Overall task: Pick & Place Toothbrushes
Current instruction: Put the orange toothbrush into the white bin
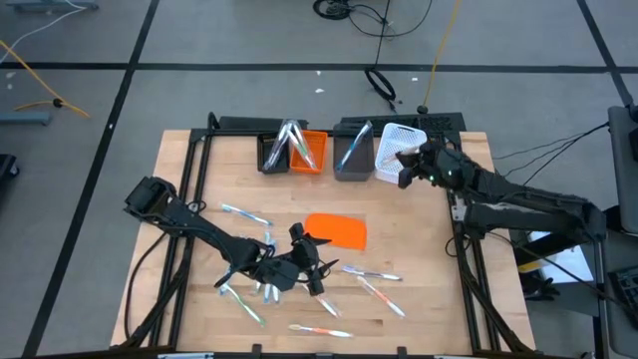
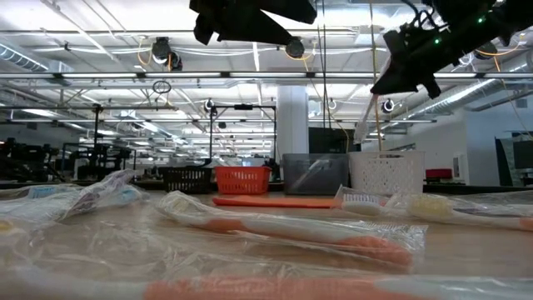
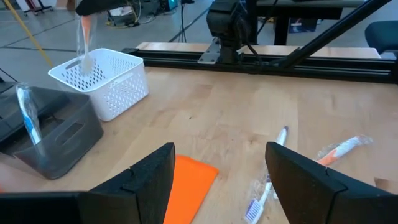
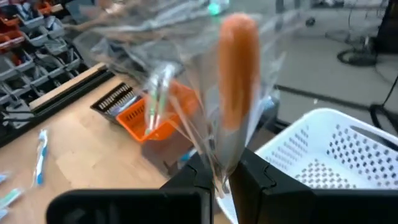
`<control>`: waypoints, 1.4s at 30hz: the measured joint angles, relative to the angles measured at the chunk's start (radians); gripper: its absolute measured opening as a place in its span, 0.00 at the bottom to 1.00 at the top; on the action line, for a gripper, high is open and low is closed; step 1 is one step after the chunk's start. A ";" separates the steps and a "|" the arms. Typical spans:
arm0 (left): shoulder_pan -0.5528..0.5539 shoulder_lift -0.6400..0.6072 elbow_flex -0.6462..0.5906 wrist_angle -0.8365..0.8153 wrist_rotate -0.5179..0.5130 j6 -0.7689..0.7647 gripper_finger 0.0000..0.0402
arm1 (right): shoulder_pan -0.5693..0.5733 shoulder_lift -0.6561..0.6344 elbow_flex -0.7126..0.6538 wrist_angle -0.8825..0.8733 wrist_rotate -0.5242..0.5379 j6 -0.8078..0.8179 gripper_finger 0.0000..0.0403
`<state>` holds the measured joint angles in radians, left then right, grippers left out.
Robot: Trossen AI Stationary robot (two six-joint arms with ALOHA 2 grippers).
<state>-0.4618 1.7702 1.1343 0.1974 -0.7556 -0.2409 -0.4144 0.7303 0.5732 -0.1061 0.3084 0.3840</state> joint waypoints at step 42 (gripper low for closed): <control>0.063 0.000 0.000 -0.048 0.097 -0.030 0.63 | -0.450 0.435 0.000 0.193 -0.595 0.074 0.09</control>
<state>-0.3988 1.7702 1.1347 0.1493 -0.6586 -0.2712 -0.8646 1.1648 0.5732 0.0864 -0.2870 0.4575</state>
